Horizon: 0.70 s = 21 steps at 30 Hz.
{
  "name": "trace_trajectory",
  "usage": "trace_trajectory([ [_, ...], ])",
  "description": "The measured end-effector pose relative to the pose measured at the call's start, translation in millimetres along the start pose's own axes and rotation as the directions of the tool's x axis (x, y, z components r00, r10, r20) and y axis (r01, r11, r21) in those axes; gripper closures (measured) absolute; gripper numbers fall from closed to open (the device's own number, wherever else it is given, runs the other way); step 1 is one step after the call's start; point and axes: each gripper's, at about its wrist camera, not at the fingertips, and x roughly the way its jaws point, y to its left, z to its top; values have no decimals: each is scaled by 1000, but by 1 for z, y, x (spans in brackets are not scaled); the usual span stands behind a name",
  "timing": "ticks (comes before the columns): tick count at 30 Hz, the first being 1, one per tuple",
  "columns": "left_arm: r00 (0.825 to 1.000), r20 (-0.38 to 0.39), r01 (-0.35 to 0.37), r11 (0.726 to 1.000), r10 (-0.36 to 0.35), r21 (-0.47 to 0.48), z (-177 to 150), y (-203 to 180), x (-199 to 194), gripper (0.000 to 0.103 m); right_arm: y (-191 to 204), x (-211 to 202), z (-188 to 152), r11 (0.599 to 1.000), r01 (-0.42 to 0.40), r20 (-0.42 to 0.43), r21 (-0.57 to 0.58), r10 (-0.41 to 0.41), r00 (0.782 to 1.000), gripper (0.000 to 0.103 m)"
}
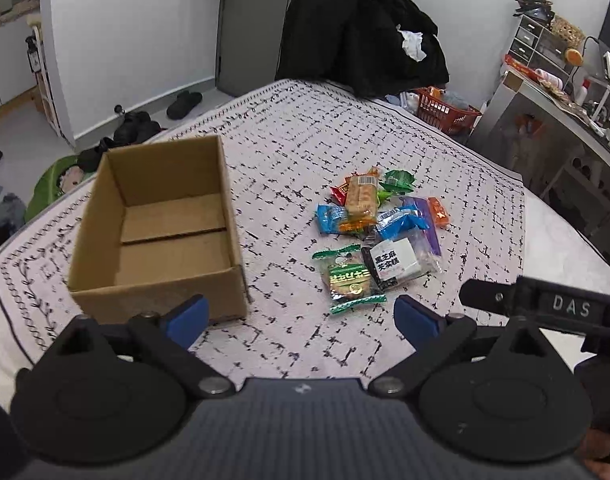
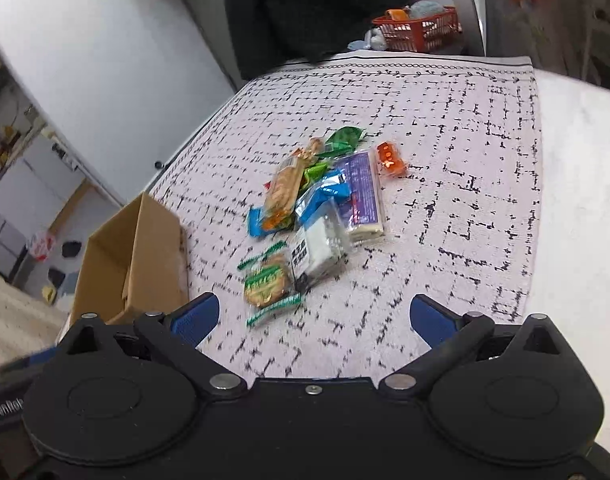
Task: Organize snacks
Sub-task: 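Reach the left tool to the green biscuit packet while the right tool reaches the clear bag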
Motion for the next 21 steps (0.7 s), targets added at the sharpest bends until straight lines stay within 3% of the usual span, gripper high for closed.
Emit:
trace_trajectory([
  [7,999,-6,43,999,-43,-28,5,-10,23,13,-10,23,9,997,-46,-2,55,47,999,8],
  [14,997,-49,50,998,-53,-50,8,-24,56,25,-30,51,15,986,-90,-43,138,97,994,28],
  [21,993,-96,61,996,-68,-69,8,-36,94,35,-44,73,19,971,-139,-56,195,153,987,40],
])
